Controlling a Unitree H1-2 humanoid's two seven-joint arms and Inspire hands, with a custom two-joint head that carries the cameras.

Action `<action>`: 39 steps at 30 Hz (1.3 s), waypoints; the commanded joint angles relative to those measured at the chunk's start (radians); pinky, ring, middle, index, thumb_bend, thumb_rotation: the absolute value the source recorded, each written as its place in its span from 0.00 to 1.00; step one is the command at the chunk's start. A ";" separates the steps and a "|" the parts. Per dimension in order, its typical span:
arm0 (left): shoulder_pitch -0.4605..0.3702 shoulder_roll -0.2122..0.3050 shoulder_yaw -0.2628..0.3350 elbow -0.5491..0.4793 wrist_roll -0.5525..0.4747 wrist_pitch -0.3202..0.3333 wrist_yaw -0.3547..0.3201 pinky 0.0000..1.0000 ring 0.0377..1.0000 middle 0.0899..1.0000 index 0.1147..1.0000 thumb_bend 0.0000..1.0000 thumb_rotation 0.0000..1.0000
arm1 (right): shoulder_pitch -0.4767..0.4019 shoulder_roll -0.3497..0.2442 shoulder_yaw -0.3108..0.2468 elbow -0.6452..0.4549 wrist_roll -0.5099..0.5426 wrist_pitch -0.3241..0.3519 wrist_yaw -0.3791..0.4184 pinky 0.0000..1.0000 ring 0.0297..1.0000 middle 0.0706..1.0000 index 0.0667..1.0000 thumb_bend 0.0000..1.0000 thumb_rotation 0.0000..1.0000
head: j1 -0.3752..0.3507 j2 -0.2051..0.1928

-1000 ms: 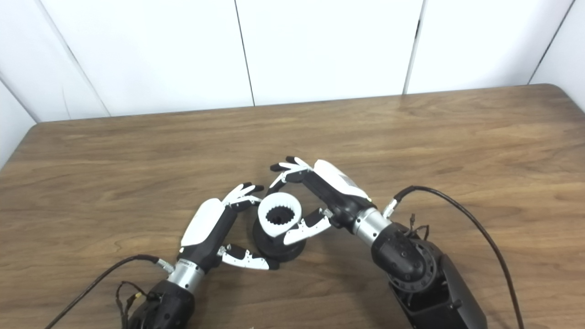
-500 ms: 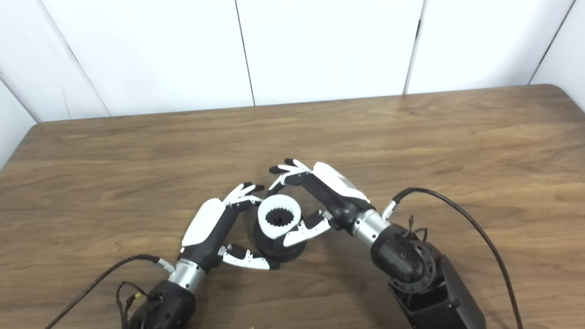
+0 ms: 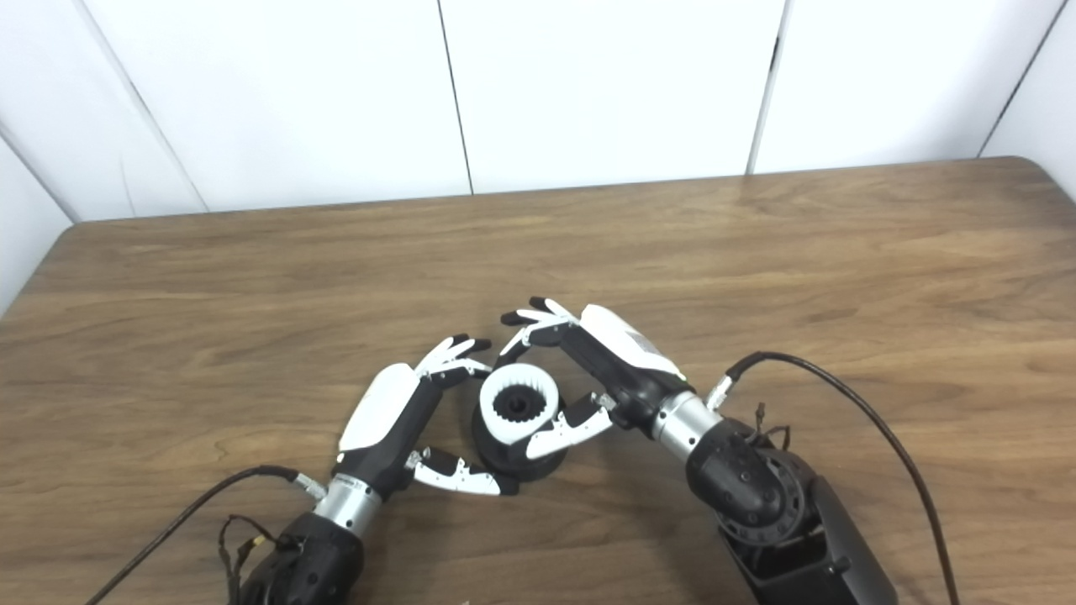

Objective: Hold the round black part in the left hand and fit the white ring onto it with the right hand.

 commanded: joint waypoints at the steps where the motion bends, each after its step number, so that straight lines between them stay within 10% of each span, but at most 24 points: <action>1: -0.003 0.006 0.001 0.008 -0.001 0.006 -0.007 0.85 0.96 0.89 0.54 0.85 0.21 | -0.022 -0.002 -0.009 -0.009 -0.003 -0.035 -0.019 0.97 1.00 0.89 0.46 0.52 0.15 | 0.001 0.000; 19: -0.002 0.003 0.006 0.004 -0.015 -0.001 -0.008 0.86 0.97 0.90 0.54 0.85 0.19 | -0.026 -0.011 0.001 0.017 -0.030 -0.049 -0.015 0.97 1.00 0.88 0.46 0.52 0.15 | 0.009 0.003; 20: -0.001 0.003 0.005 0.002 -0.013 0.003 -0.010 0.86 0.97 0.90 0.54 0.84 0.20 | -0.028 -0.011 0.000 0.021 -0.028 -0.044 -0.012 0.96 0.99 0.88 0.58 0.72 0.23 | 0.009 0.003; 23: 0.000 0.004 0.005 0.002 -0.013 0.005 -0.009 0.86 0.97 0.90 0.56 0.85 0.20 | -0.036 -0.011 0.000 0.032 -0.028 -0.039 -0.007 0.93 0.98 0.88 0.67 0.91 0.28 | 0.009 0.003; 39: -0.003 -0.006 0.017 -0.002 -0.038 0.017 -0.014 0.88 0.95 0.88 0.79 0.98 0.29 | -0.047 -0.015 -0.020 0.064 -0.007 -0.028 -0.002 0.86 0.96 0.88 0.73 1.00 0.33 | 0.016 0.002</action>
